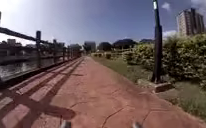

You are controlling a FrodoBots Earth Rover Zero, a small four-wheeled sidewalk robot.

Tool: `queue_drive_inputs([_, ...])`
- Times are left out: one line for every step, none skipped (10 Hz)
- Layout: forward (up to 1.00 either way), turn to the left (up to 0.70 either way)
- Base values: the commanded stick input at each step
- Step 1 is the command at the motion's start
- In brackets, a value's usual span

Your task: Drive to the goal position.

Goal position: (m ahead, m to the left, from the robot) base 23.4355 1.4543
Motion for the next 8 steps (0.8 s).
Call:
queue_drive_inputs([0.5,0.04])
queue_drive_inputs([0.5,0.0])
queue_drive_inputs([0.5,0.0])
queue_drive_inputs([0.5,0.04])
queue_drive_inputs([0.5,0.08])
queue_drive_inputs([0.5,0.05])
queue_drive_inputs([0.5,0.02])
queue_drive_inputs([0.5,0.11])
